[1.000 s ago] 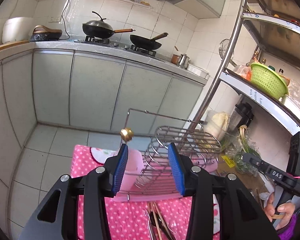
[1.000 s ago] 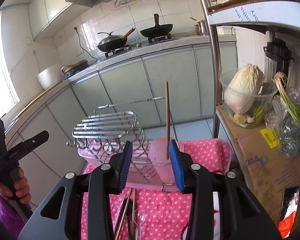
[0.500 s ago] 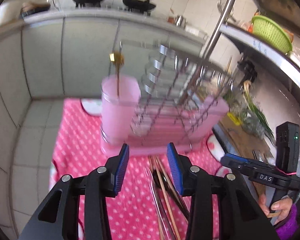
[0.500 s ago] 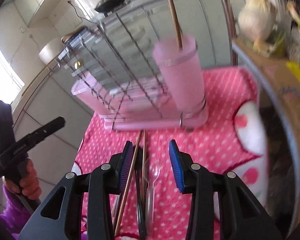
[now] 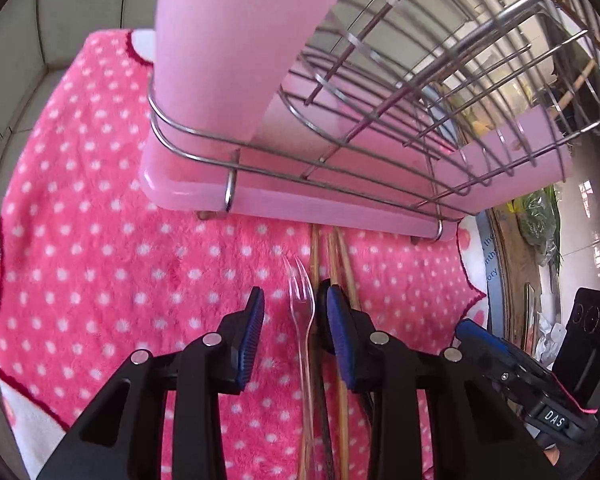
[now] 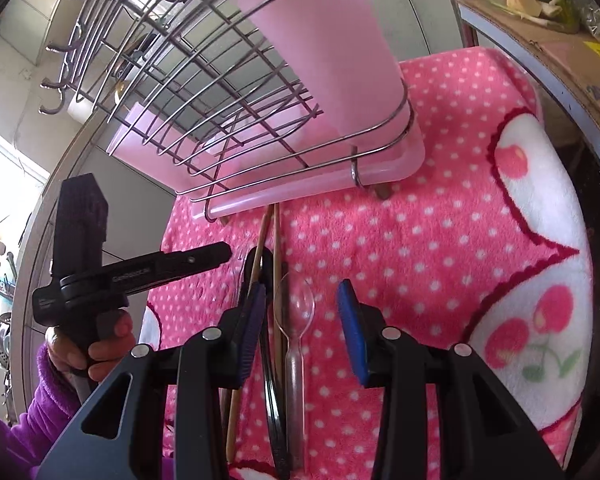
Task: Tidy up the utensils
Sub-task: 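Grasp a clear plastic fork with the left tool while the right tool grasps a clear spoon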
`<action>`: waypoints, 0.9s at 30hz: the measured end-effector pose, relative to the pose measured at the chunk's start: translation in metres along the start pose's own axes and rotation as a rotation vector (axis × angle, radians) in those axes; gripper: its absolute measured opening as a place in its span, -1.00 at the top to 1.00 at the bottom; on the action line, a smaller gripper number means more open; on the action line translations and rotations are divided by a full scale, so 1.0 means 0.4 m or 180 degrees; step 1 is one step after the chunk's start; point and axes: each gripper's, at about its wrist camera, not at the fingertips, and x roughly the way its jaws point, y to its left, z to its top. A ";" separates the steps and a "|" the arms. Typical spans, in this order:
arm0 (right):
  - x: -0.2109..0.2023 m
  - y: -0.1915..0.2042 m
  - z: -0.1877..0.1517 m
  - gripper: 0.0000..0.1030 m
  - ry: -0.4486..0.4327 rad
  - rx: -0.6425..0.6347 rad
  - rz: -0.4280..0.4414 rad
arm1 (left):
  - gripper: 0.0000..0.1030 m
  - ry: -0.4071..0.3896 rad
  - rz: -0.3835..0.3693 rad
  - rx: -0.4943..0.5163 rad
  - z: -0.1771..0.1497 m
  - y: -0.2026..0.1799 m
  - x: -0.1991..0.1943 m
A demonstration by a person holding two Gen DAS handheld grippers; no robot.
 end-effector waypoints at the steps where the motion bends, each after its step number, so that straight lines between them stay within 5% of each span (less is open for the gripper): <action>1: 0.003 -0.003 0.001 0.25 0.0006 0.0003 0.0003 | 0.42 0.0020 0.0010 -0.0017 0.001 -0.001 0.010; 14: 0.032 -0.007 0.007 0.25 0.0158 0.0003 0.0078 | 0.95 0.0040 -0.0065 -0.0179 -0.003 0.013 0.014; 23: 0.144 0.015 0.011 0.25 0.0507 -0.0098 -0.0145 | 0.95 -0.0151 -0.0092 -0.0132 -0.010 0.055 -0.082; 27: 0.165 0.051 0.007 0.25 0.0426 -0.0343 -0.0351 | 0.95 -0.0185 -0.0171 -0.0117 -0.014 0.071 -0.117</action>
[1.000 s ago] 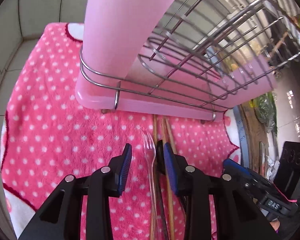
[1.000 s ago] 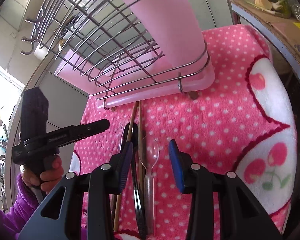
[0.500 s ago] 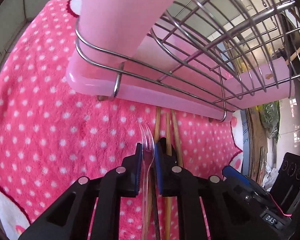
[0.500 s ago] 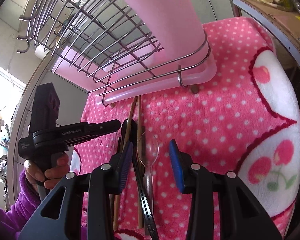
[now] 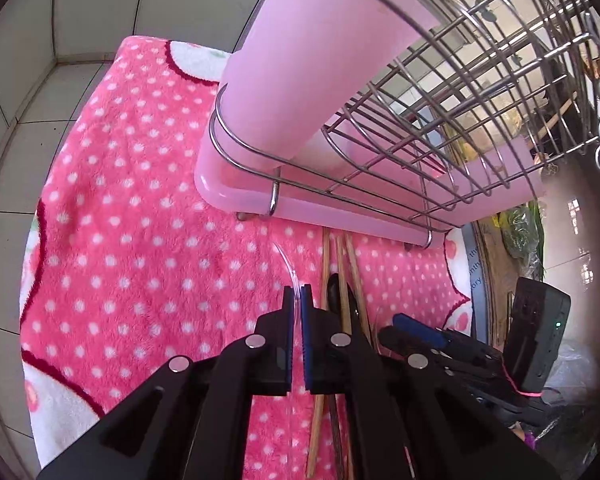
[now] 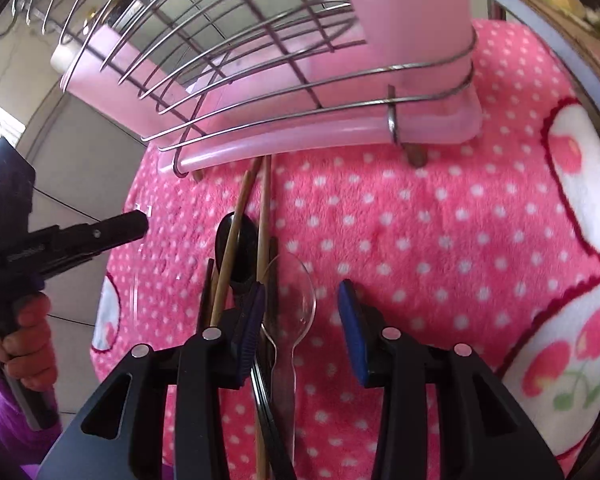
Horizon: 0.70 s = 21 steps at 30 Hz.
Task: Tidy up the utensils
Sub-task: 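Grasp a clear plastic fork with the left tool while the right tool grasps a clear spoon, then lift the clear fork and clear spoon and carry them over the pink cups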
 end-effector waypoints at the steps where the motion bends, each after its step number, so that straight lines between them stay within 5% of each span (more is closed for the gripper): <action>1: 0.003 0.010 -0.002 0.25 -0.0015 -0.0064 -0.0061 | 0.95 -0.0009 -0.0020 0.0002 0.000 0.003 -0.009; 2: 0.003 0.017 -0.005 0.26 -0.0026 -0.0096 -0.0091 | 0.95 -0.0022 -0.0033 0.0006 0.000 0.004 -0.018; 4: 0.007 0.023 -0.009 0.68 -0.0029 -0.0131 -0.0139 | 0.95 -0.0056 -0.0043 0.0020 -0.002 0.003 -0.031; 7: 0.000 0.009 -0.017 0.92 -0.0037 -0.0016 -0.0041 | 0.95 -0.0122 -0.0033 0.0023 -0.002 0.005 -0.057; 15: -0.079 -0.026 -0.031 0.94 -0.0345 0.0179 0.0048 | 0.95 -0.0443 0.0036 0.0193 -0.014 -0.012 -0.150; 21: -0.191 -0.024 -0.040 0.94 -0.0823 0.0104 -0.0045 | 0.95 -0.0761 0.0055 0.0320 -0.031 -0.043 -0.220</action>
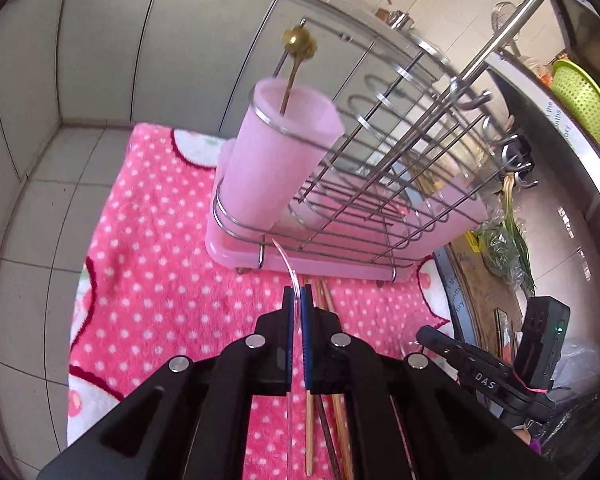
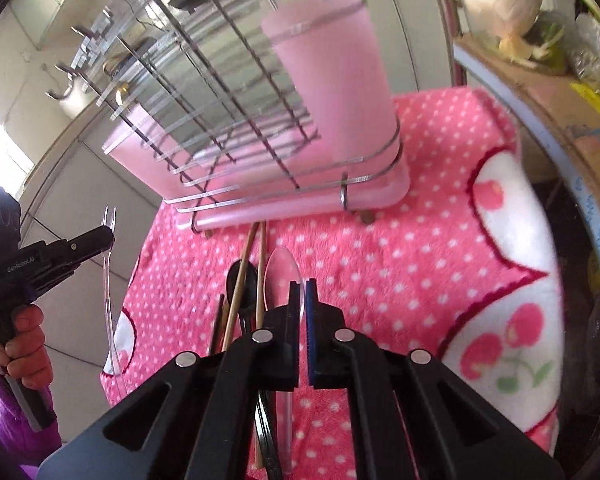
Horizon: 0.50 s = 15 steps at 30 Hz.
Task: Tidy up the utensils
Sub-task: 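Lift the clear fork and clear spoon and carry them over the pink cups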
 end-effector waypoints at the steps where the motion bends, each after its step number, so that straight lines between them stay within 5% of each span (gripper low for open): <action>1: -0.015 0.000 0.002 0.94 -0.0061 -0.0021 -0.0018 | 0.95 -0.0057 0.0001 0.0022 -0.001 -0.008 -0.011; 15: -0.196 0.013 0.030 0.94 -0.0908 -0.0114 -0.0158 | 0.95 -0.0589 -0.0035 0.0125 0.013 -0.062 -0.107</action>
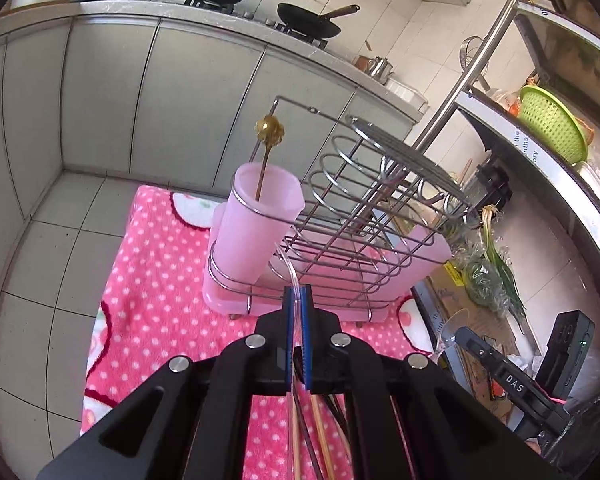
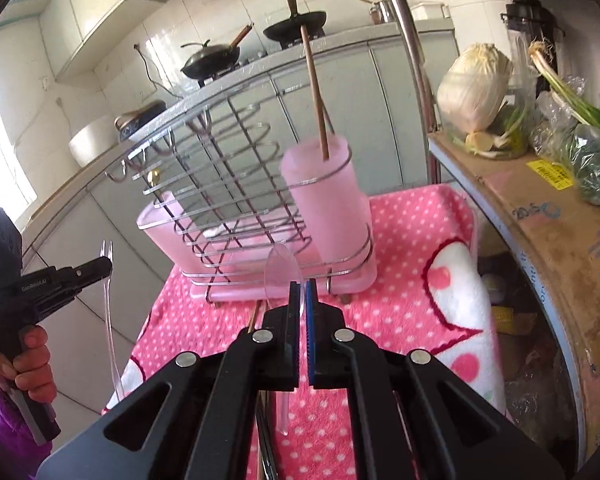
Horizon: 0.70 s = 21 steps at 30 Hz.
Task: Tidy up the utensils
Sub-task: 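Lift the clear fork and clear spoon and carry them over the pink cups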
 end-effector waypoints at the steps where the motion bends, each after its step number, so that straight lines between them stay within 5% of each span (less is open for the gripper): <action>1: -0.009 0.000 0.003 0.94 -0.0040 -0.0007 -0.0013 | 0.95 -0.0032 0.0001 0.0015 0.002 -0.002 -0.003; 14: -0.108 0.024 0.109 0.95 -0.0487 -0.0128 -0.0074 | 0.95 -0.0412 0.0015 0.0057 0.065 -0.024 -0.077; 21: -0.161 0.050 0.222 0.95 -0.0842 -0.0253 -0.0086 | 0.95 -0.0814 0.0020 0.0133 0.158 -0.053 -0.130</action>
